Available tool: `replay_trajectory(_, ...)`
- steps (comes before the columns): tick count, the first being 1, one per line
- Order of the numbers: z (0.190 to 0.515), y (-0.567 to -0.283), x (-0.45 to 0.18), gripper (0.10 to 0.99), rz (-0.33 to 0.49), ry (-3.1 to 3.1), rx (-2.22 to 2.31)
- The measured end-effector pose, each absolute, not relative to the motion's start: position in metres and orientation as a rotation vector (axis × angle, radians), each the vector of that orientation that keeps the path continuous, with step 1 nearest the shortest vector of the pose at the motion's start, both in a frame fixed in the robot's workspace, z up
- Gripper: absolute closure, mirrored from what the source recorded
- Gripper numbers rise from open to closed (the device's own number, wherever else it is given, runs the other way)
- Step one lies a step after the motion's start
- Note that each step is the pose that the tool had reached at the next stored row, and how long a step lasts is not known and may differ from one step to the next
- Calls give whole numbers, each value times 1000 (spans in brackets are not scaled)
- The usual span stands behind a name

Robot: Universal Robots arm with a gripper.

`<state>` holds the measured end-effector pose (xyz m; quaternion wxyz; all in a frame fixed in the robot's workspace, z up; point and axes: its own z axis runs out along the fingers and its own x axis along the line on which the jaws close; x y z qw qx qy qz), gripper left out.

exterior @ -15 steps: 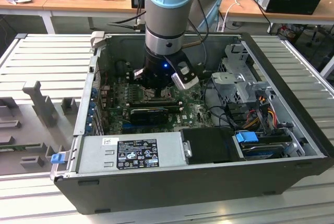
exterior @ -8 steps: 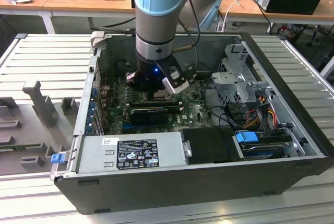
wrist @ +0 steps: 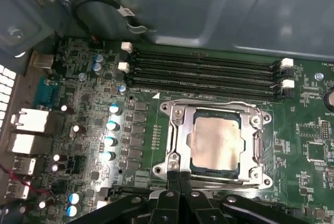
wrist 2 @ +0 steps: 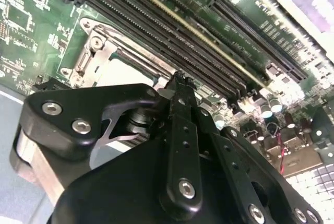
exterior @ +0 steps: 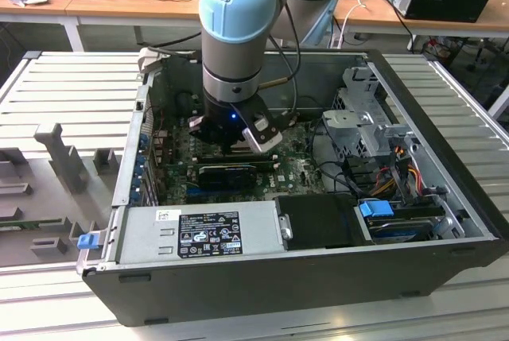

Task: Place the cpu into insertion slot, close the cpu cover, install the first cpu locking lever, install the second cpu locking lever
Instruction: 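Install the second cpu locking lever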

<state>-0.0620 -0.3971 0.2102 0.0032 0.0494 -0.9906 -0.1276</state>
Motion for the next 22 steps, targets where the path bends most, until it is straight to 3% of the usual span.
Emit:
replay_trajectory(8,208,-409,-70,980,-463,-3099,155)
replay_trajectory(22,192,-406,-74,980,-562,-3086,155)
